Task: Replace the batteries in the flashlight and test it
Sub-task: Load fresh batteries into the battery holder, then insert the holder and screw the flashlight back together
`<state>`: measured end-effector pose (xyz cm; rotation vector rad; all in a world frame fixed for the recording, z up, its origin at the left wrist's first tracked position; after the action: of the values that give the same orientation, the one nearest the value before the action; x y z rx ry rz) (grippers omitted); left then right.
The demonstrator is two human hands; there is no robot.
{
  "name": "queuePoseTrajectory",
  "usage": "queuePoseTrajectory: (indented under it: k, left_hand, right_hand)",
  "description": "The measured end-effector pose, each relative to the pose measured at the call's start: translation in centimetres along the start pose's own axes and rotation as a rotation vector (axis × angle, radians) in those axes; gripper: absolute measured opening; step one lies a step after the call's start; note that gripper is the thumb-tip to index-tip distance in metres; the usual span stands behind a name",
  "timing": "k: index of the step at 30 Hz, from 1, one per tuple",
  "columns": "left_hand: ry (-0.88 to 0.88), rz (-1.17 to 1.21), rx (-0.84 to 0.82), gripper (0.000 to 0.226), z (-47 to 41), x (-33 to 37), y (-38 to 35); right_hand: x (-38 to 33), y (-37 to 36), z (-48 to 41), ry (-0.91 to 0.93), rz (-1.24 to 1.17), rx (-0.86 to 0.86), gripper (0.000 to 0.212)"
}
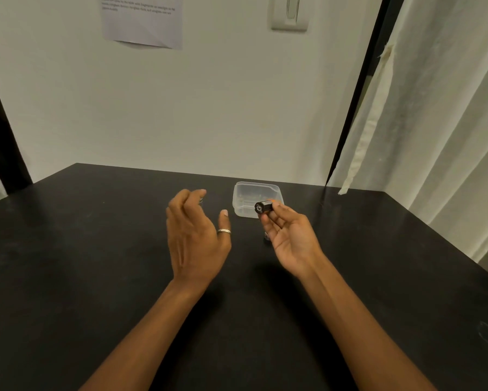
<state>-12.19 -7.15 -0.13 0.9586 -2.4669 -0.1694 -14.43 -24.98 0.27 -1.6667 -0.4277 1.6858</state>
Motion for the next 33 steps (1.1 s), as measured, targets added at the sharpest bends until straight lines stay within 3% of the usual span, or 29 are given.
queuePoseTrajectory:
  k: [7,9,11,14,18,23,27,33]
  left_hand:
    - [0.403,0.064,-0.242,0.089,0.2,-2.8,-1.4]
    - [0.511,0.095,-0.306,0.089,0.3,-3.6,-1.9]
    - [0.545,0.082,-0.360,0.074,0.4,-4.3,-2.4]
    - [0.537,0.037,-0.413,0.044,0.4,-4.4,-2.4]
    - [0.367,0.044,-0.354,0.030,0.3,-3.3,-1.8]
    - [0.152,0.135,-0.341,0.029,0.5,-2.3,-2.0]
    - [0.113,0.220,-0.364,0.033,0.6,-2.2,-2.2]
    - [0.059,0.264,-0.381,0.035,0.7,-2.0,-2.4]
  right_hand:
    - [0.1,0.0,-0.2,-0.019,-0.042,0.018,0.030]
    - [0.1,0.1,-0.2,-0.024,-0.054,0.017,0.029]
    - [0.1,0.2,-0.3,-0.035,-0.073,0.023,0.026]
    - [0.0,0.4,-0.2,-0.063,-0.131,0.025,0.031]
    - [-0.3,0.6,-0.1,-0.104,-0.210,0.016,0.022]
    - [-0.3,0.8,0.0,-0.106,-0.206,0.032,0.029]
    - [-0.1,0.6,-0.1,-0.079,-0.157,0.035,0.033]
    - [0.2,0.1,-0.5,0.024,0.045,-0.013,0.018]
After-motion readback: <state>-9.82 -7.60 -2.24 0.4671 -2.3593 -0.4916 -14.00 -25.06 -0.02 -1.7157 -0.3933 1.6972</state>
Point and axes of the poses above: each hand's wrist, its own z-axis away from the middle knuckle, its own y-axis out of the back of the hand, x = y × z, the point moved 3 cm from there along -z, towards the middle knuckle, and after that the axes turned 5 degrees about -y, right-handed, at the moved point
